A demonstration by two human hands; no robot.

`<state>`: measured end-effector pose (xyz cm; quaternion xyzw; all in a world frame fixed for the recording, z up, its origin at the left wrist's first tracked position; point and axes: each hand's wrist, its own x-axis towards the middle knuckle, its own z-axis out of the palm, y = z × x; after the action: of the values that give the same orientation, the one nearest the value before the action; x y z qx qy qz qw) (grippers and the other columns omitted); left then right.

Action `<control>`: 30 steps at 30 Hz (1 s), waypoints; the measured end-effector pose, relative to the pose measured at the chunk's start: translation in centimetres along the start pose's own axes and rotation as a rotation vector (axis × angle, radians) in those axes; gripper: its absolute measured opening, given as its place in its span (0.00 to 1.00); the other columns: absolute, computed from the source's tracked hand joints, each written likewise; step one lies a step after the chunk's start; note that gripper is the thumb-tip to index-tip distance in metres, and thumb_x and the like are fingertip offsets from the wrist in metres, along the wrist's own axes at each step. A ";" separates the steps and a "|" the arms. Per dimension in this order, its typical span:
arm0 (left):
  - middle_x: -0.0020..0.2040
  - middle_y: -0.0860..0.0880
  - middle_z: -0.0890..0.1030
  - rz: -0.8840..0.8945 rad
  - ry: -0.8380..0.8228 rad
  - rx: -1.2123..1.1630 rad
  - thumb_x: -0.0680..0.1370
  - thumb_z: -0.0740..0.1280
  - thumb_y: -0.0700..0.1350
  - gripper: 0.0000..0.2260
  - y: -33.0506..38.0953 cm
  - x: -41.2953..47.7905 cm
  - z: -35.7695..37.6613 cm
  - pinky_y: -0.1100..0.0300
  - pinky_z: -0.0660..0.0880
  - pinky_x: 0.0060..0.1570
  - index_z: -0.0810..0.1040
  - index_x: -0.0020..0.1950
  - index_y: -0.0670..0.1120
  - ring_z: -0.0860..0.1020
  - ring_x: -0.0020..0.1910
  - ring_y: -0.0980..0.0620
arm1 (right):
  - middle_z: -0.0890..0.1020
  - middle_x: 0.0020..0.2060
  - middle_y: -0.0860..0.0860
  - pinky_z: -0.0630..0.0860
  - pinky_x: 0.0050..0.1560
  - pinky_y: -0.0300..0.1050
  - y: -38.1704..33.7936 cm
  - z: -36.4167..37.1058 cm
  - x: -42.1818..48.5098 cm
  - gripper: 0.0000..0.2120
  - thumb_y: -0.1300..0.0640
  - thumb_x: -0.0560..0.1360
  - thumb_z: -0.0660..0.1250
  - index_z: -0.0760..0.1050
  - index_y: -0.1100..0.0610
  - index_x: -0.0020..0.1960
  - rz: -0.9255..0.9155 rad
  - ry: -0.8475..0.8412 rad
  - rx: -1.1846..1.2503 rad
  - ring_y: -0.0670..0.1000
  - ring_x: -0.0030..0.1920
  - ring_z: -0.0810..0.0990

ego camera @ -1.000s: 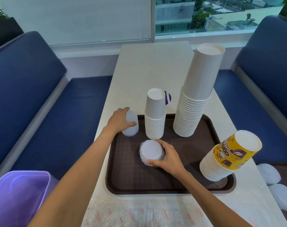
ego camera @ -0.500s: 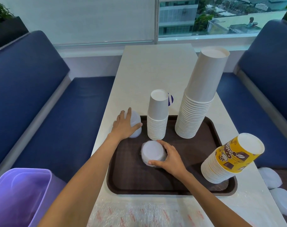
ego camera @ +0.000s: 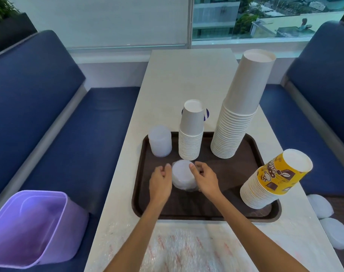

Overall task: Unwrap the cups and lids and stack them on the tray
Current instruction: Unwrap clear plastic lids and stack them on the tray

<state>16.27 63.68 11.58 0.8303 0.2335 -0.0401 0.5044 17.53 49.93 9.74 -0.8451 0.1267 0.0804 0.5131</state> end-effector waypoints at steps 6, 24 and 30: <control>0.61 0.41 0.76 -0.078 -0.031 0.102 0.78 0.63 0.53 0.21 -1.0 -1.5 2.0 0.48 0.72 0.60 0.72 0.65 0.40 0.74 0.60 0.43 | 0.79 0.59 0.56 0.74 0.59 0.49 -0.4 0.7 -0.8 0.17 0.53 0.79 0.64 0.73 0.59 0.65 0.058 -0.014 0.043 0.55 0.59 0.76; 0.59 0.55 0.69 0.373 -0.010 -0.061 0.73 0.72 0.50 0.21 1.6 -6.6 -2.3 0.63 0.73 0.56 0.74 0.65 0.50 0.72 0.56 0.57 | 0.78 0.56 0.56 0.77 0.54 0.51 -3.3 0.9 -4.2 0.28 0.35 0.74 0.61 0.72 0.58 0.60 0.421 -0.032 0.622 0.56 0.55 0.78; 0.51 0.56 0.77 0.329 0.203 -0.332 0.77 0.66 0.51 0.10 0.9 -8.5 -2.2 0.74 0.73 0.41 0.74 0.57 0.52 0.77 0.48 0.58 | 0.80 0.56 0.58 0.79 0.50 0.55 -3.2 1.3 -5.6 0.27 0.37 0.74 0.61 0.73 0.56 0.63 0.496 -0.077 0.980 0.59 0.55 0.79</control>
<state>8.71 62.30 15.94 0.7628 0.1483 0.1651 0.6074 13.11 53.19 13.31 -0.4487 0.3258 0.1614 0.8164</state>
